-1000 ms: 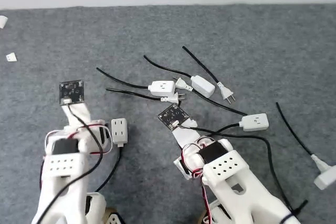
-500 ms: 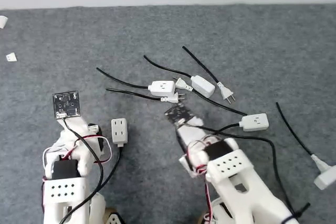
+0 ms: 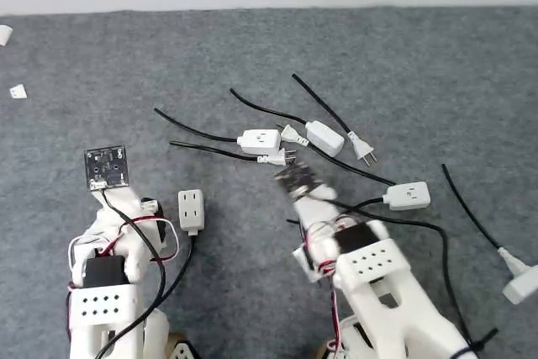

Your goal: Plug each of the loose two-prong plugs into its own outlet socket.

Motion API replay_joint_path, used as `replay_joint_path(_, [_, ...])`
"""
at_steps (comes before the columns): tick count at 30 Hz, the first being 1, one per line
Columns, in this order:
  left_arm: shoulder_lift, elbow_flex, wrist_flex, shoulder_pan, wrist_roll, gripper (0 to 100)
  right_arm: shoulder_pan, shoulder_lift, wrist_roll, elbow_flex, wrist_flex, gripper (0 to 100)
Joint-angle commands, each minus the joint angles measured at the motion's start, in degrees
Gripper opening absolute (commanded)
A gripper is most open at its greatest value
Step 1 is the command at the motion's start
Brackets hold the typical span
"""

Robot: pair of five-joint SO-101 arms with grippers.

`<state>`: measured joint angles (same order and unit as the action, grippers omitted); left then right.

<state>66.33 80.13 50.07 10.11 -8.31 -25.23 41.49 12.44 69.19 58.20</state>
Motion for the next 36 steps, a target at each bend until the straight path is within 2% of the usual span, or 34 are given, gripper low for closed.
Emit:
replay_joint_path(1, [0.97,-0.31,0.00,0.18,-0.44,3,-4.62,1.36,-2.90,-2.81,-1.45,8.9])
replay_joint_path(5, [0.97,-0.31,-0.09,0.18,-0.44,3,-6.37,0.75,-4.22,-2.73,-3.21,11.4])
replay_joint_path(24, [0.88,-0.22,-0.09,0.09,-0.35,3,-1.80,0.57,-6.15,-2.37,-5.32,11.7])
replay_joint_path(30, [0.88,0.40,-1.23,0.00,1.67,3,-1.89,0.31,-7.12,-2.37,-5.14,11.7])
replay_joint_path(36, [0.88,0.92,-2.02,-0.09,1.76,3,-1.63,-9.98,-7.38,-7.65,-3.21,11.3])
